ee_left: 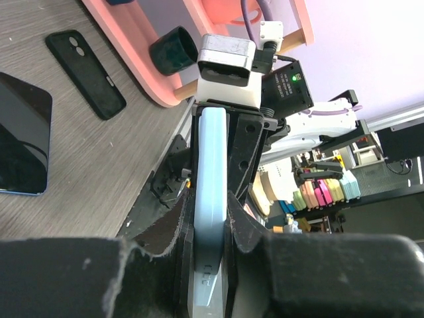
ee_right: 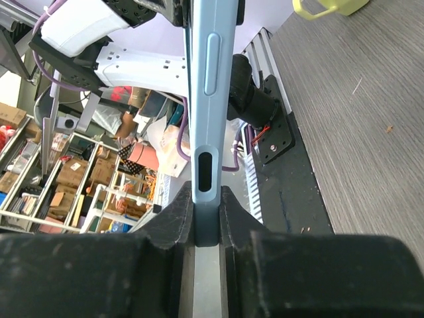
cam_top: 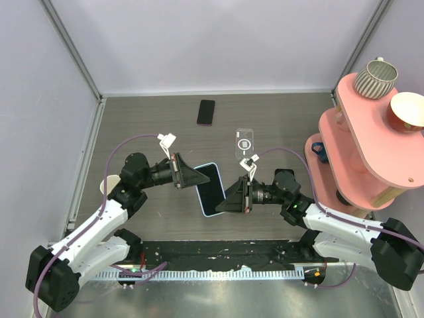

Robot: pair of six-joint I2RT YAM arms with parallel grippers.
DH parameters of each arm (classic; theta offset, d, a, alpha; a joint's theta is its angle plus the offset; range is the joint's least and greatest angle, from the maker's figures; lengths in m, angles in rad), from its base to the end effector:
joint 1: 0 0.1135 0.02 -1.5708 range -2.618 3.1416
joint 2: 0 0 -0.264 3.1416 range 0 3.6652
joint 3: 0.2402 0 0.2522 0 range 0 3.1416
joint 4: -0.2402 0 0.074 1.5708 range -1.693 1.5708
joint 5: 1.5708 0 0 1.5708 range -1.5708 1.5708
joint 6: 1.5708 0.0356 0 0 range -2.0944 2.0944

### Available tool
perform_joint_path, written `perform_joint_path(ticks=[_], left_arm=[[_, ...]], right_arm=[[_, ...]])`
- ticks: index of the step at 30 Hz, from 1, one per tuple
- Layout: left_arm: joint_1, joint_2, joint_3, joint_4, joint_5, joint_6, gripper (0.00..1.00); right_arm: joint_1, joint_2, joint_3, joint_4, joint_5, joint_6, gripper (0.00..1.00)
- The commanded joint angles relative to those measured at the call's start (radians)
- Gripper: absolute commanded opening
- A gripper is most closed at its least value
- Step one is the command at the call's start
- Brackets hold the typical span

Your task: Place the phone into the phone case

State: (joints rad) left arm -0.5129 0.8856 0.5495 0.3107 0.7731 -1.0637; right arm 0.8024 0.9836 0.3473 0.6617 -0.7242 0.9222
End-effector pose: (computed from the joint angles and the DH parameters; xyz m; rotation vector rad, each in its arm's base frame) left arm 0.1650 -0.1215 0.2912 0.1971 1.9182 -1.7535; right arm 0.1269 0.1653 0.2385 -0.5836 1.8175 1.8244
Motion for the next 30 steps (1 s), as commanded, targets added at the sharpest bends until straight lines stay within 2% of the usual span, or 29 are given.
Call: perform_joint_path(ticks=[1, 2, 5, 7, 11, 13, 14, 17, 20, 22, 24, 26, 27, 28, 30], left_arm=[[0.002, -0.007, 0.030, 0.024, -0.008, 0.022, 0.00], [0.002, -0.007, 0.026, 0.024, -0.002, 0.024, 0.00], [0.002, -0.002, 0.018, 0.044, 0.018, 0.021, 0.00], [0.002, -0.001, 0.010, 0.080, 0.031, 0.007, 0.00], [0.002, 0.006, 0.006, 0.091, 0.041, -0.012, 0.02], [0.002, 0.009, 0.010, 0.088, 0.045, -0.015, 0.16], [0.002, 0.012, 0.007, 0.088, 0.045, -0.022, 0.29], [0.002, 0.019, -0.026, 0.138, 0.041, -0.047, 0.40], [0.002, 0.033, -0.118, 0.321, 0.017, -0.163, 0.43], [0.002, 0.042, -0.161, 0.430, 0.015, -0.220, 0.43], [0.002, 0.036, -0.174, 0.442, 0.009, -0.225, 0.42], [0.002, 0.030, -0.181, 0.439, 0.005, -0.220, 0.37], [0.002, 0.027, -0.181, 0.436, 0.006, -0.216, 0.32], [0.002, 0.023, -0.181, 0.436, 0.009, -0.214, 0.20], [0.002, 0.015, -0.180, 0.436, 0.008, -0.213, 0.11]], right_arm=[[0.000, -0.017, 0.016, 0.026, 0.054, -0.023, 0.12], [0.001, -0.022, 0.028, -0.003, 0.058, -0.028, 0.24], [0.000, -0.034, 0.047, -0.024, 0.077, -0.034, 0.40], [0.000, -0.043, 0.058, -0.030, 0.080, -0.036, 0.42], [0.000, -0.049, 0.074, -0.030, 0.086, -0.042, 0.01], [0.000, -0.054, 0.076, -0.024, 0.095, -0.040, 0.01], [0.001, -0.057, 0.078, -0.022, 0.109, -0.037, 0.01], [0.000, -0.066, 0.076, 0.005, 0.143, -0.023, 0.01], [0.001, -0.071, 0.065, 0.056, 0.181, -0.005, 0.01], [0.001, -0.074, 0.067, 0.062, 0.207, -0.003, 0.01], [0.000, -0.072, 0.068, 0.065, 0.219, 0.000, 0.01], [0.000, -0.060, 0.070, 0.073, 0.215, 0.003, 0.01], [0.000, -0.053, 0.071, 0.076, 0.204, 0.010, 0.01], [0.000, -0.046, 0.071, 0.078, 0.200, 0.010, 0.01], [0.000, -0.037, 0.071, 0.075, 0.190, 0.012, 0.06]])
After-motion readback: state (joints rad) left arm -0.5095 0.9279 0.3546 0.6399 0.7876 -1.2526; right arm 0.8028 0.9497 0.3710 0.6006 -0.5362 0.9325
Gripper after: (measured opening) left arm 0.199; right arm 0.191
